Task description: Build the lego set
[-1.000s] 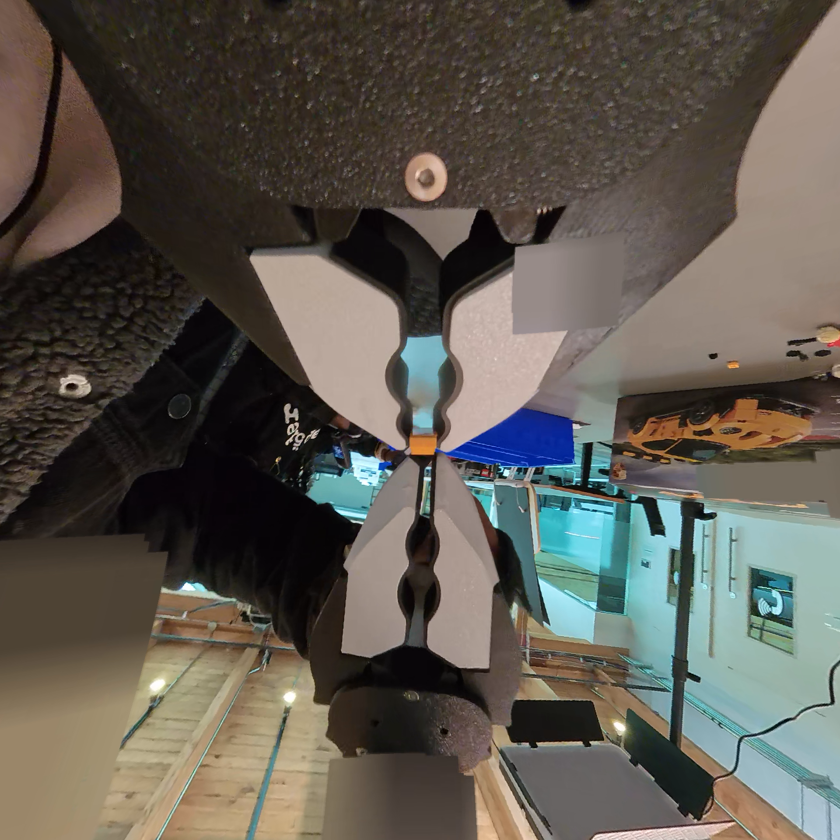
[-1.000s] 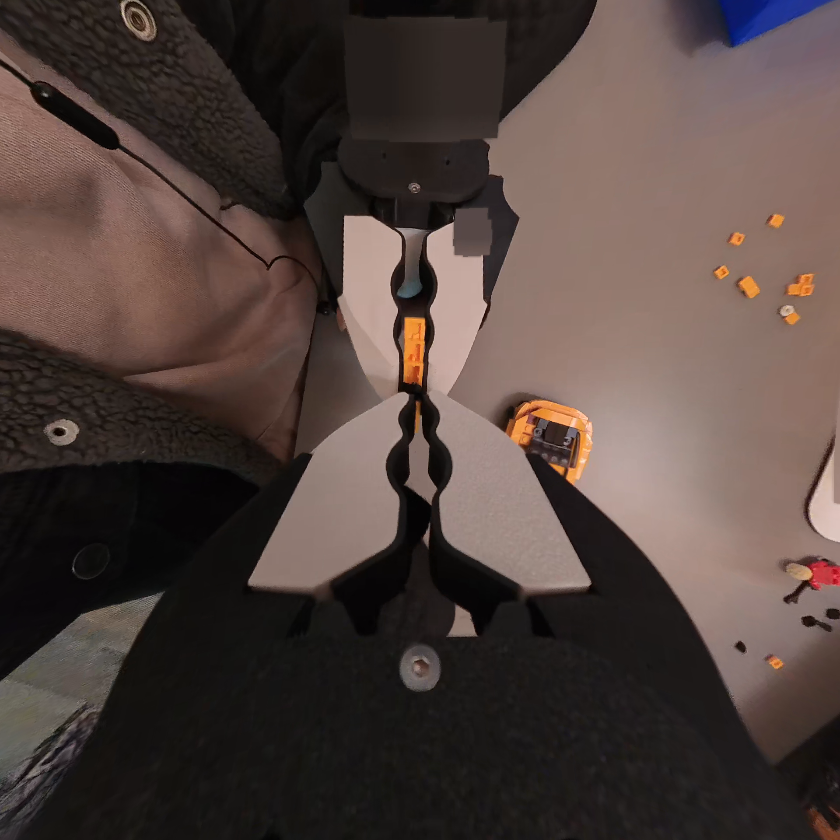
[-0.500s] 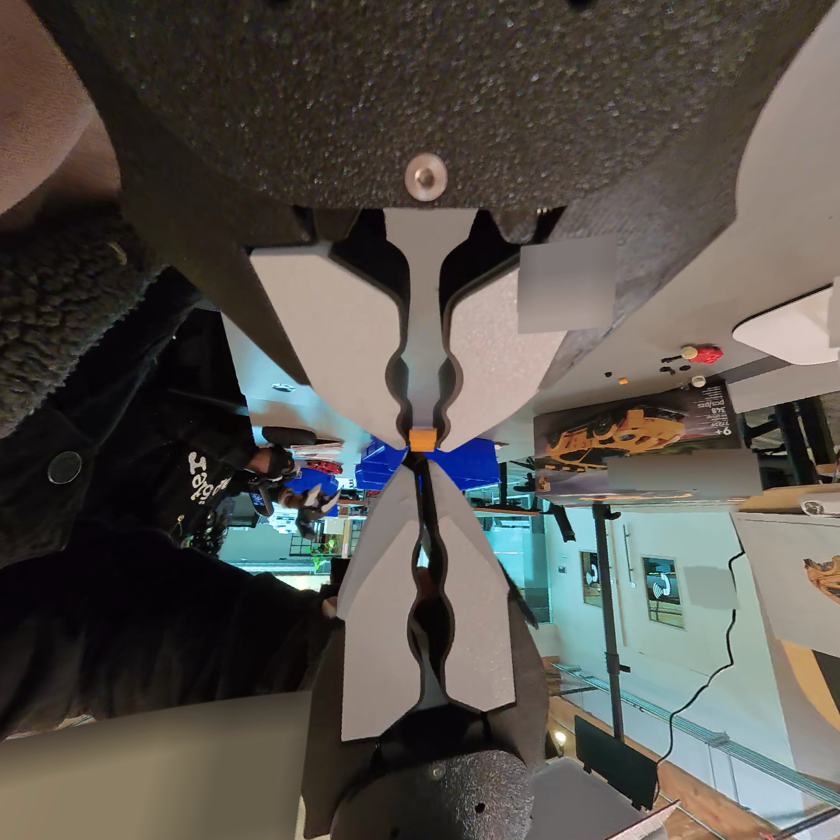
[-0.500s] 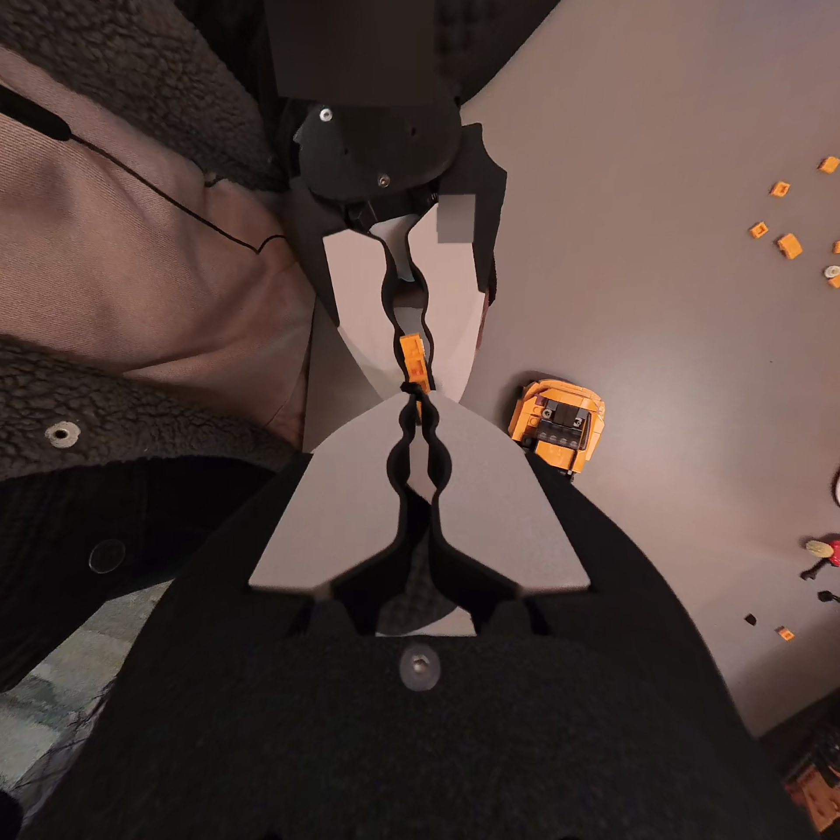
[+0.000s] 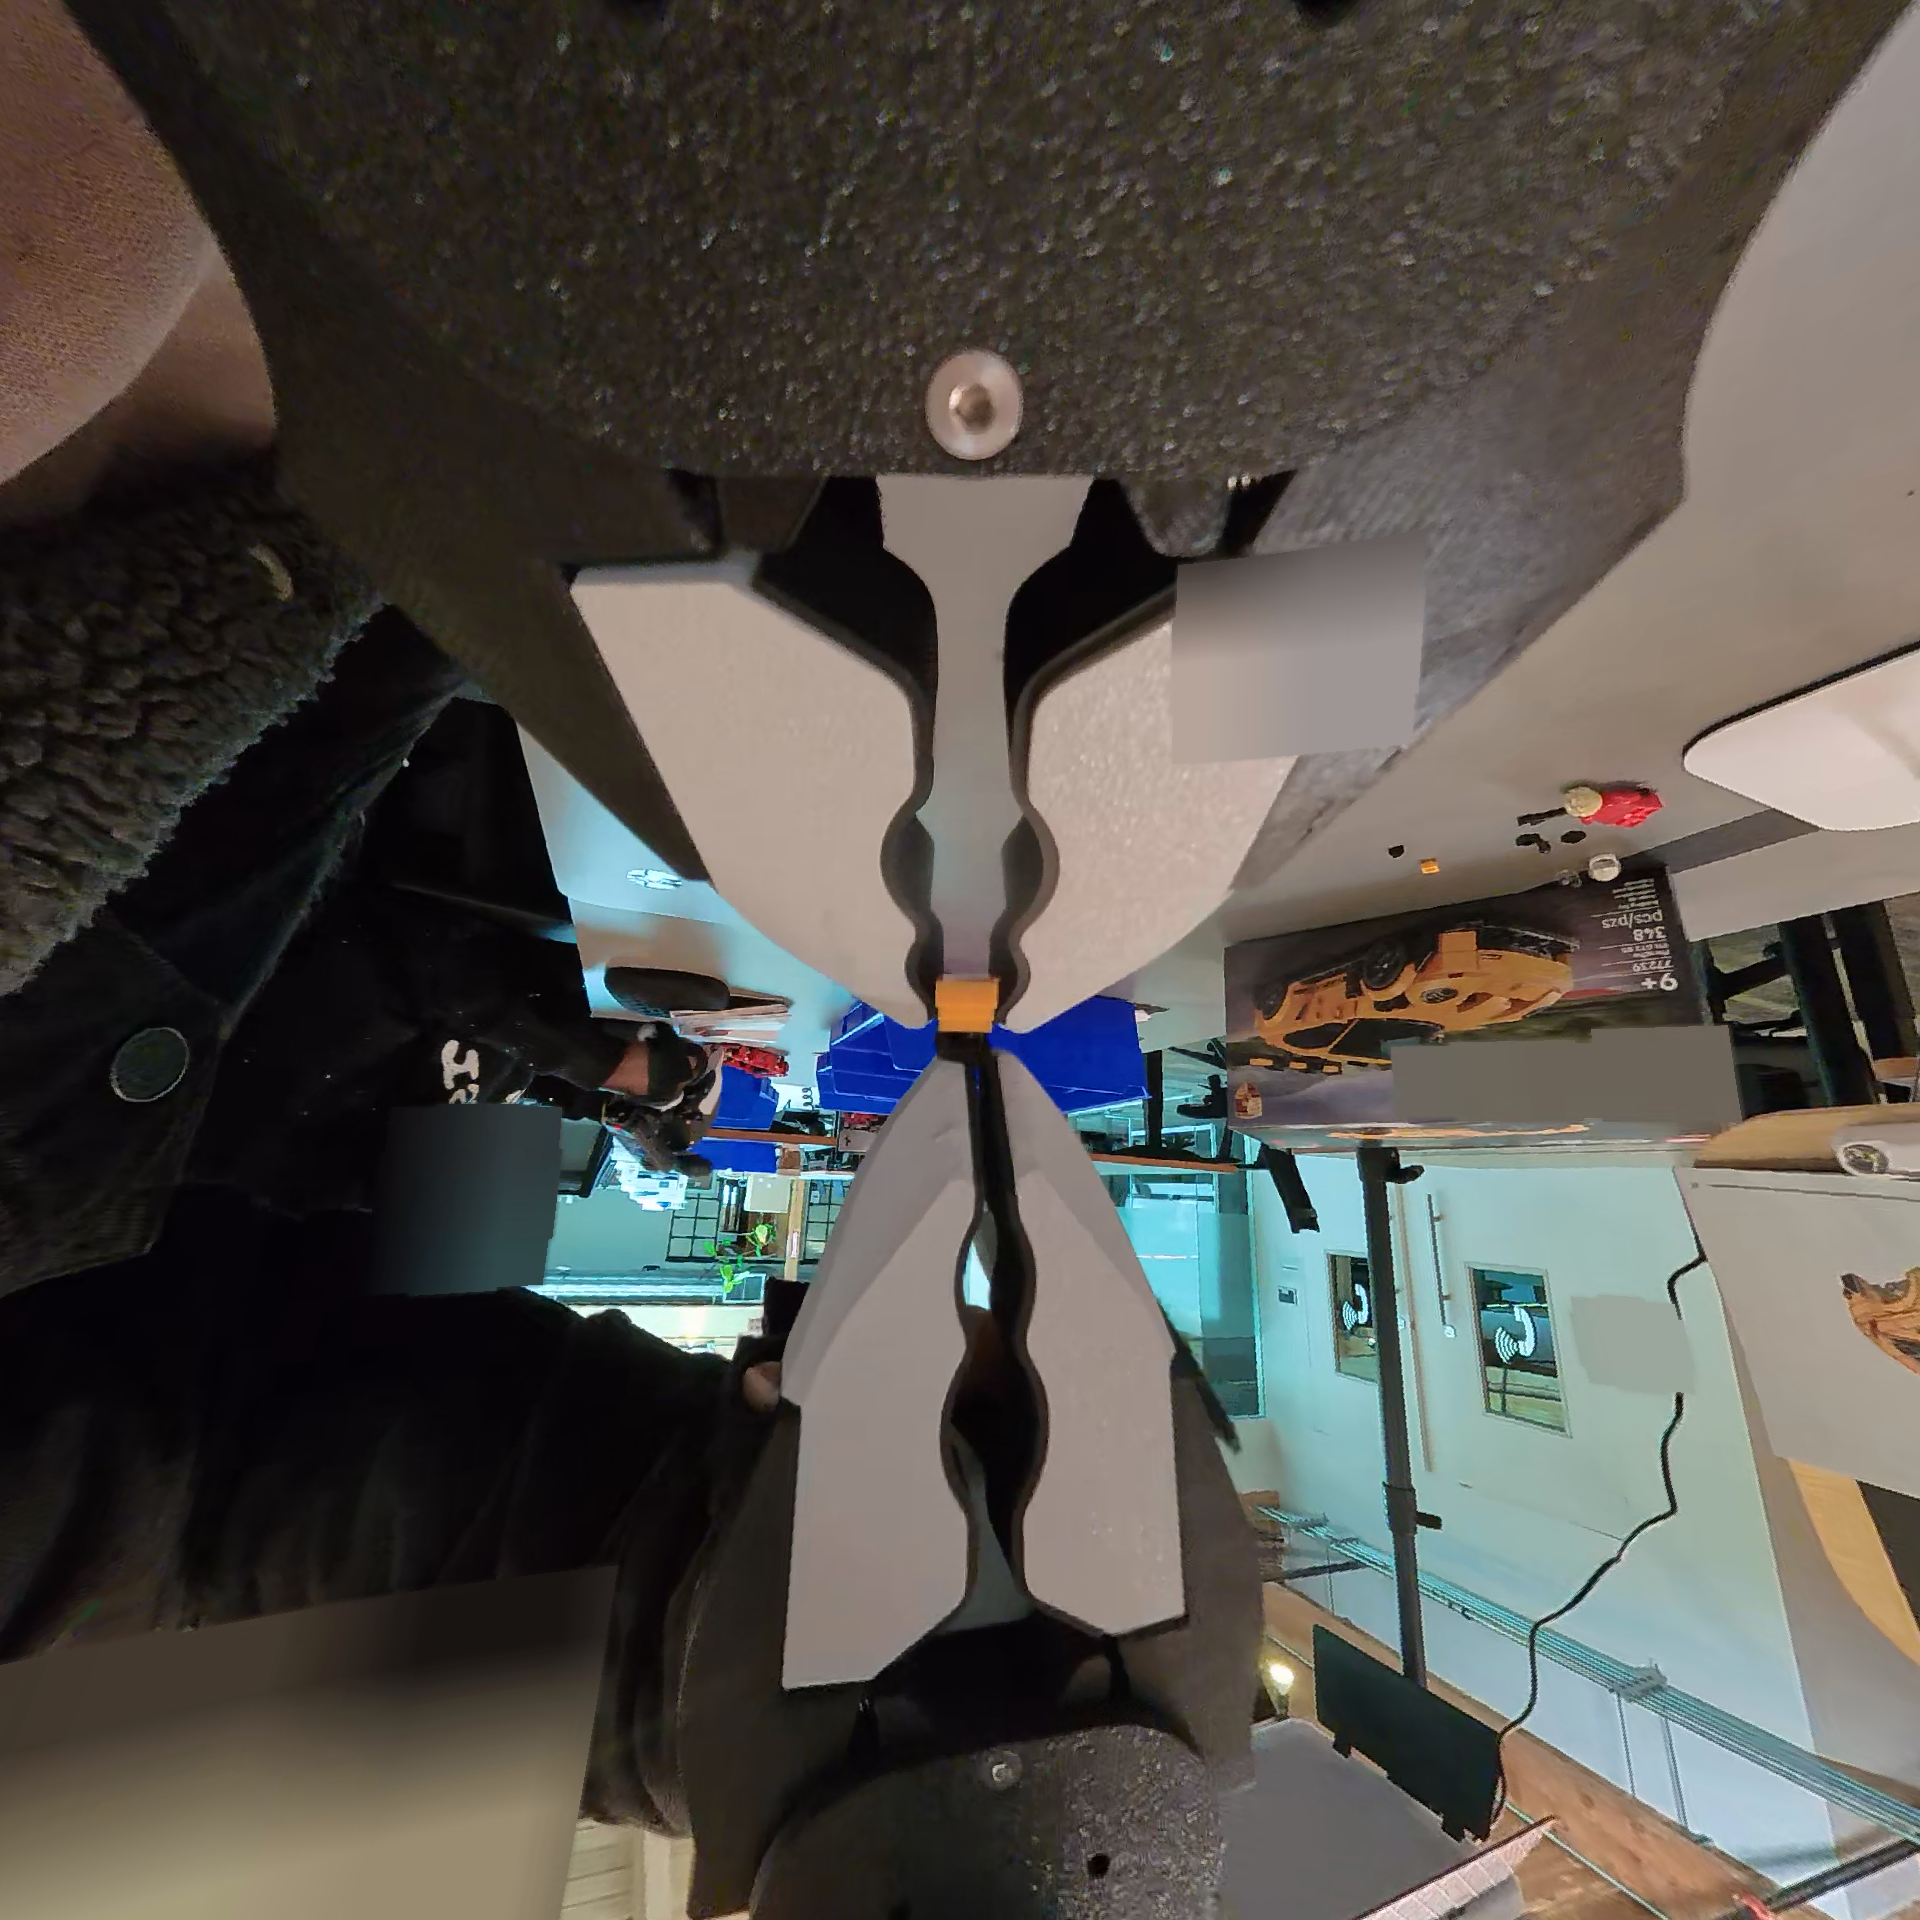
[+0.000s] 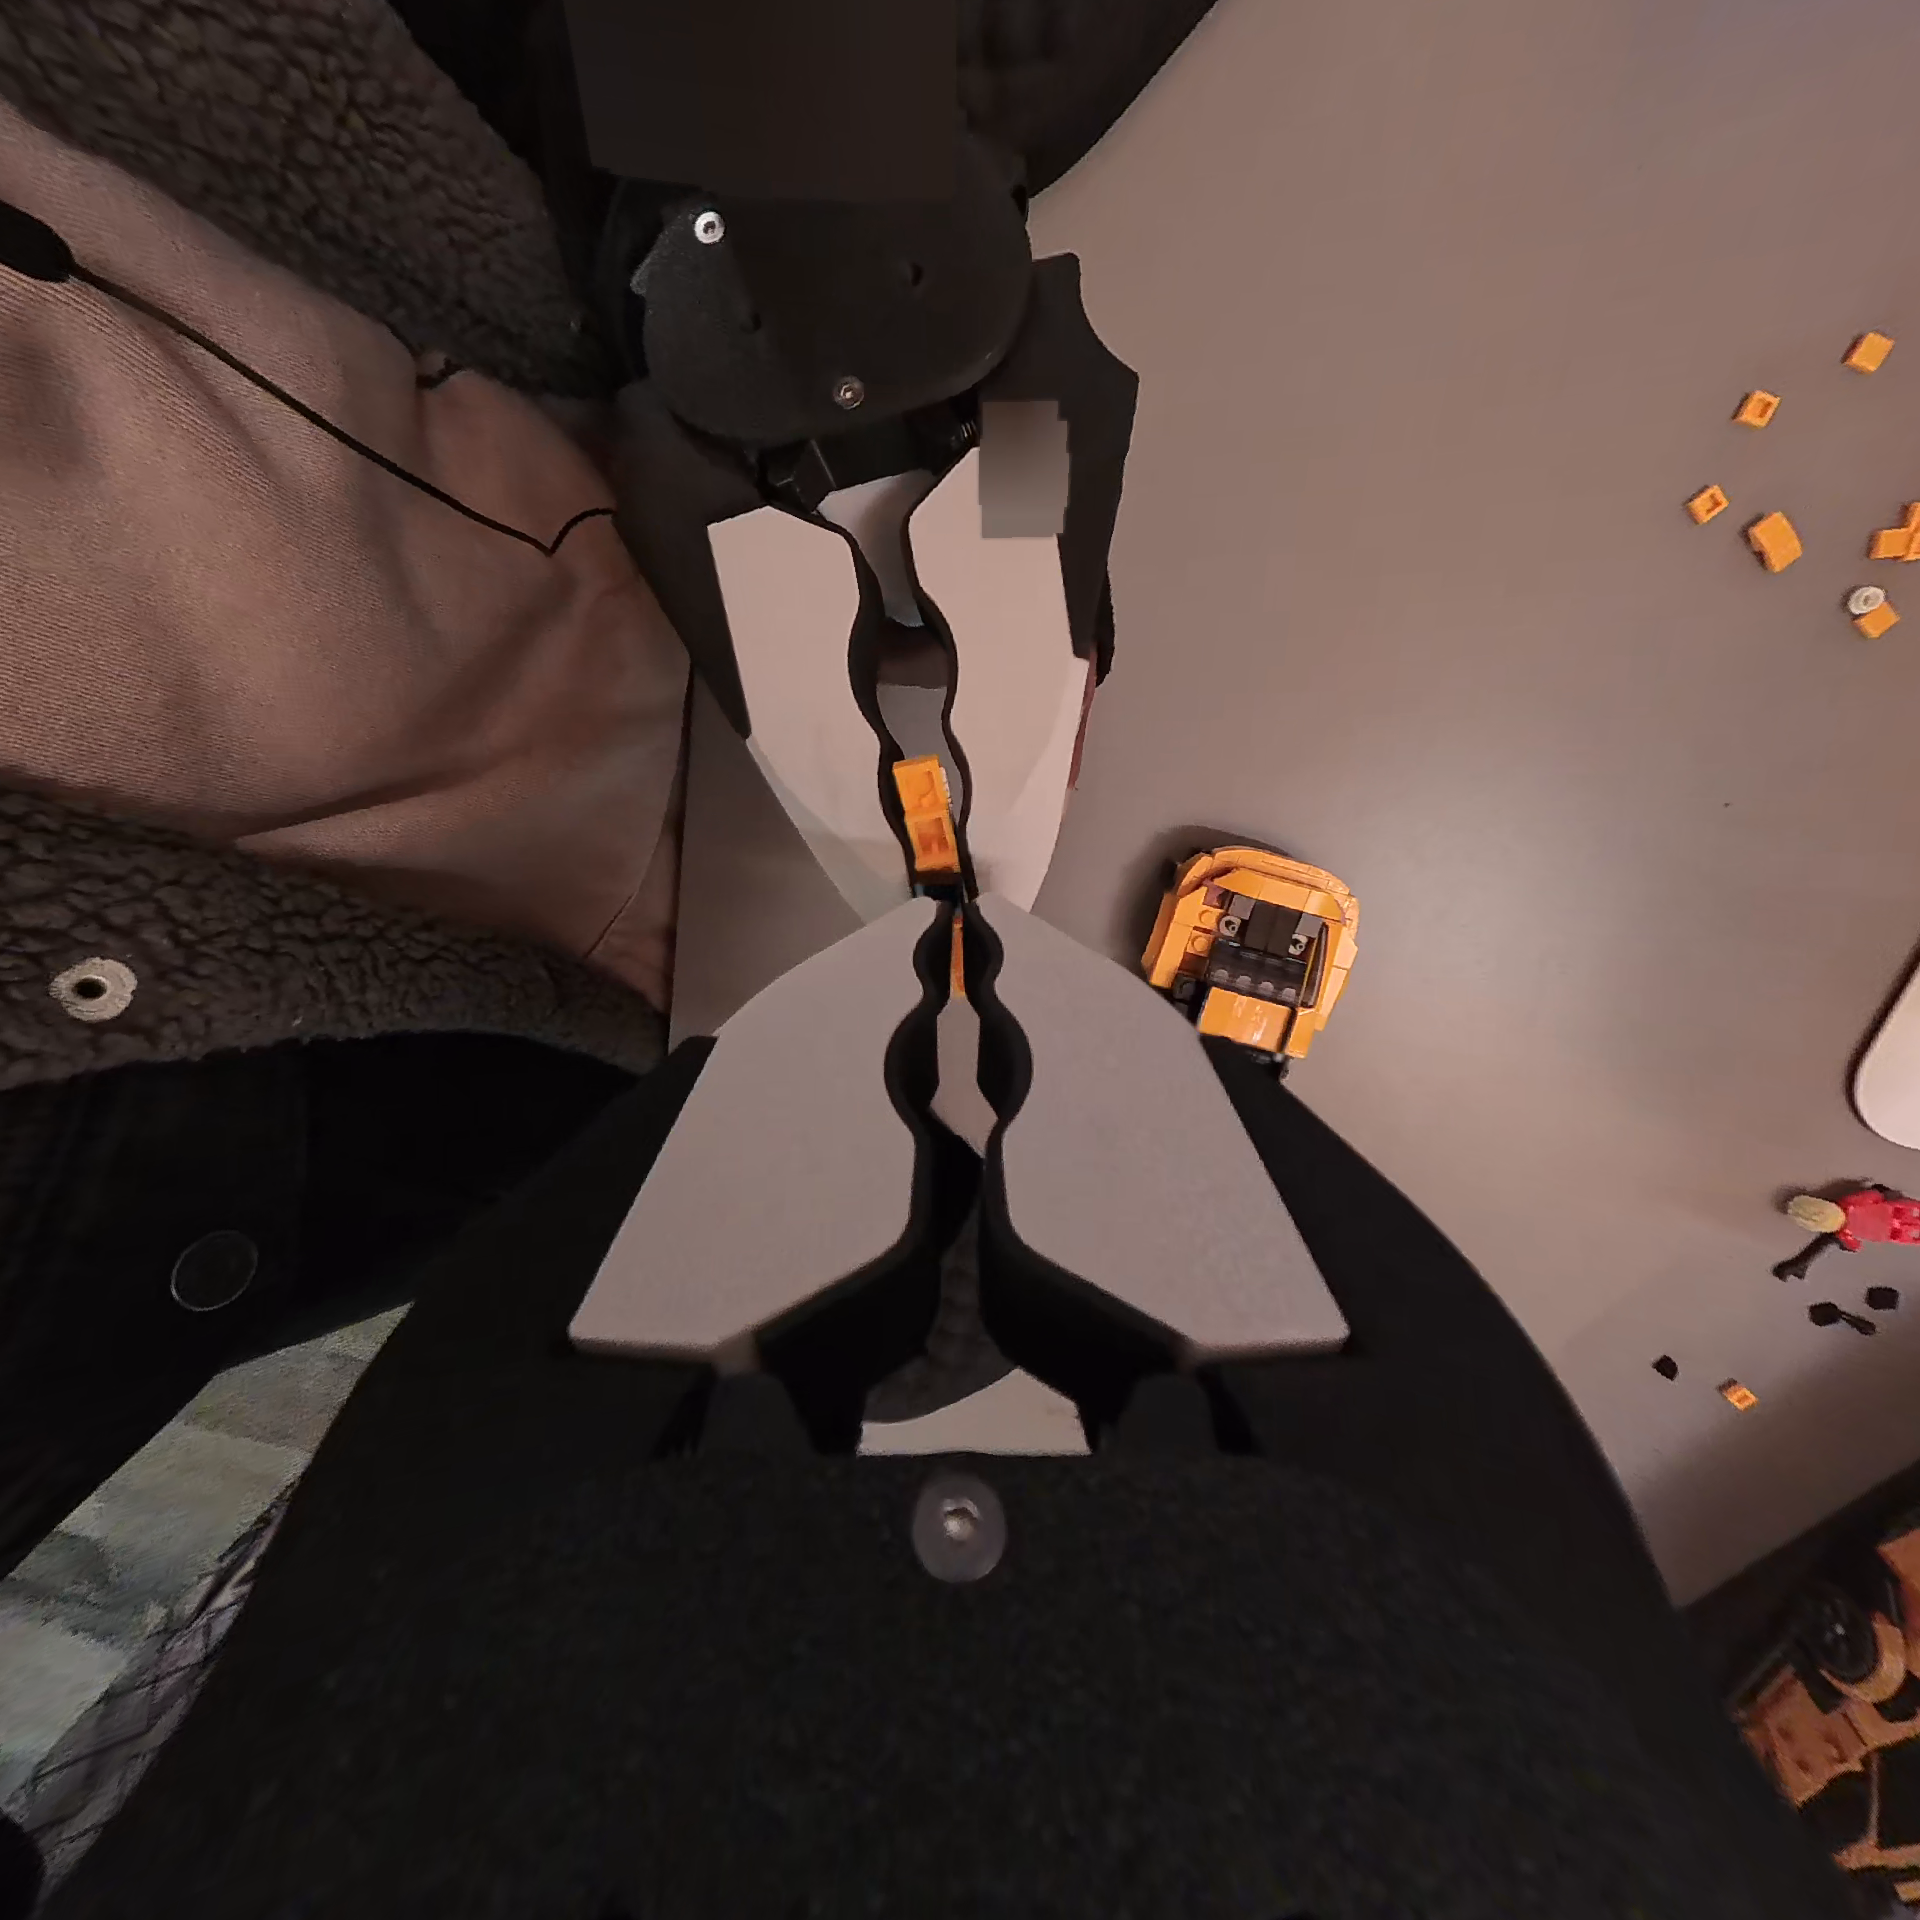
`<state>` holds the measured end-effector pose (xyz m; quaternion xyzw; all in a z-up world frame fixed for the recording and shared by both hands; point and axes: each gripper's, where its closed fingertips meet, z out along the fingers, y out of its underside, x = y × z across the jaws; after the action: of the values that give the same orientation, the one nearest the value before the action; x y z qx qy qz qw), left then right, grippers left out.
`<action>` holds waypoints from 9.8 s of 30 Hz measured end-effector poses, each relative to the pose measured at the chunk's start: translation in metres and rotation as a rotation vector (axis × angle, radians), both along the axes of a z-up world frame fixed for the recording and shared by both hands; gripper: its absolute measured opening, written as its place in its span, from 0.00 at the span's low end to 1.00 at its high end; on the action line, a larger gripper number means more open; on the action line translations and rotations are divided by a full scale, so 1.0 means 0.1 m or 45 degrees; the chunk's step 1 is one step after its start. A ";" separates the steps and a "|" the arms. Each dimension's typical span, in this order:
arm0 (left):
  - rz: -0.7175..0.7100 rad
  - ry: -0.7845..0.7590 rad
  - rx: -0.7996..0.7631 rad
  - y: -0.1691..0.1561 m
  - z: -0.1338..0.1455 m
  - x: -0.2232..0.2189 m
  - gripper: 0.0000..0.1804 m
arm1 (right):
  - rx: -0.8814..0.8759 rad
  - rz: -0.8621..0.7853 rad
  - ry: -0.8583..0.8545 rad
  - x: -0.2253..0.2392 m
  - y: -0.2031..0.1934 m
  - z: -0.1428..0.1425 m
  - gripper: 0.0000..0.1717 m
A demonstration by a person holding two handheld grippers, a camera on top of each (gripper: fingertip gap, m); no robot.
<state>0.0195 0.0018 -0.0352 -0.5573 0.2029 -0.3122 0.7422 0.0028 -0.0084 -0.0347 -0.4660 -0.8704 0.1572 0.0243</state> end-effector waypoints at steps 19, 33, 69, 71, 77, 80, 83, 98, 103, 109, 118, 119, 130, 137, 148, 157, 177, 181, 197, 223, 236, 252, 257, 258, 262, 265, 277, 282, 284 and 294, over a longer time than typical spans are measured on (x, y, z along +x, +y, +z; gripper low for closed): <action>-0.040 -0.096 0.034 -0.03 0.08 -0.03 0.05 | -0.132 -0.146 0.428 0.08 0.05 0.08 0.07; -0.034 -0.018 0.059 -0.05 0.05 0.04 0.05 | -0.171 -0.117 0.301 0.08 -0.03 0.03 0.04; -0.160 -0.116 0.060 -0.14 0.12 0.07 0.05 | -0.158 0.075 0.197 0.03 -0.19 0.11 0.07; -0.175 -0.135 0.055 -0.15 0.13 0.06 0.05 | -0.162 0.077 0.239 0.01 -0.19 0.15 0.07; -0.297 -0.294 -0.018 -0.16 0.20 -0.03 0.05 | -0.088 0.131 0.496 0.01 -0.19 0.28 0.10; -0.356 -0.347 -0.066 -0.15 0.24 -0.07 0.05 | 0.129 0.208 0.694 0.02 -0.16 0.25 0.17; -0.402 -0.370 -0.123 -0.13 0.26 -0.08 0.05 | 0.399 0.260 0.918 -0.01 -0.12 0.20 0.21; -0.642 -0.466 -0.284 -0.23 0.33 0.04 0.04 | 0.745 0.288 1.354 -0.10 -0.14 0.16 0.13; -0.701 -0.499 -0.343 -0.24 0.32 0.04 0.05 | 0.732 0.257 1.414 -0.10 -0.14 0.15 0.10; -0.782 -0.546 -0.452 -0.22 0.27 0.05 0.05 | 0.684 0.206 1.426 -0.10 -0.11 0.09 0.09; -0.743 -0.428 -0.467 -0.18 0.19 0.07 0.05 | 0.634 0.200 1.388 -0.07 -0.08 0.03 0.09; -0.743 -0.418 -0.478 -0.18 0.17 0.07 0.05 | 0.621 0.202 1.384 -0.06 -0.08 0.02 0.09; -0.796 -0.485 -0.677 -0.07 0.02 -0.01 0.07 | 0.508 0.109 1.364 0.02 0.05 -0.06 0.04; -0.751 -0.444 -0.741 0.00 -0.11 -0.05 0.05 | 0.447 0.051 1.370 0.07 0.15 -0.12 0.04; -0.692 -0.390 -0.796 0.10 -0.31 -0.04 0.05 | 0.418 0.075 1.358 0.06 0.20 -0.31 0.05; -0.445 -0.082 -0.635 0.14 -0.54 -0.06 0.04 | -0.002 -0.168 0.931 0.48 0.37 -0.69 0.06; -0.300 0.462 -0.671 0.06 -1.06 0.09 0.04 | -0.046 -0.474 0.303 0.63 0.31 -1.67 0.05; -0.320 0.578 -0.716 0.01 -1.18 0.13 0.04 | 0.007 -0.360 0.295 0.62 0.30 -1.57 0.04; -0.288 0.649 -0.657 -0.01 -1.20 0.18 0.04 | 0.107 -0.039 0.319 0.40 0.16 -1.24 0.04; -0.124 0.441 -0.516 0.14 -0.92 -0.03 0.04 | 0.059 -0.289 0.302 0.74 0.56 -1.20 0.05; -0.131 0.477 -0.534 0.13 -0.97 -0.01 0.04 | 0.084 -0.254 0.253 0.60 0.39 -1.57 0.07; -0.187 0.352 -0.498 0.10 -0.83 -0.01 0.04 | -0.336 -0.327 0.735 0.28 0.32 -0.69 0.04; -0.212 0.328 -0.354 0.02 -0.65 0.03 0.05 | -0.390 -0.200 0.700 0.18 0.09 -0.51 0.04; -0.215 0.327 -0.320 0.00 -0.62 0.04 0.05 | -0.378 -0.176 0.672 0.17 0.07 -0.53 0.04; -0.211 0.331 -0.240 -0.05 -0.54 0.05 0.04 | -0.403 -0.136 0.621 0.14 0.01 -0.49 0.04; -0.208 0.323 -0.203 -0.07 -0.50 0.04 0.04 | -0.399 -0.113 0.590 0.15 0.00 -0.45 0.04; -0.224 0.298 -0.144 -0.13 -0.42 0.05 0.04 | -0.365 -0.044 0.478 0.14 -0.03 -0.39 0.06; -0.230 0.288 -0.125 -0.15 -0.39 0.06 0.05 | -0.379 -0.028 0.453 0.14 -0.04 -0.36 0.07; -0.233 0.276 -0.116 -0.16 -0.37 0.05 0.04 | -0.380 -0.023 0.455 0.13 -0.05 -0.35 0.07; -0.219 0.244 -0.100 -0.16 -0.33 0.02 0.04 | -0.332 -0.023 0.538 0.15 -0.02 -0.23 0.08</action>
<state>0.0210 -0.0138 -0.0680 -0.5938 0.3076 -0.3276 0.6674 0.0179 -0.0101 -0.0581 -0.4296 -0.8142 0.3618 0.1468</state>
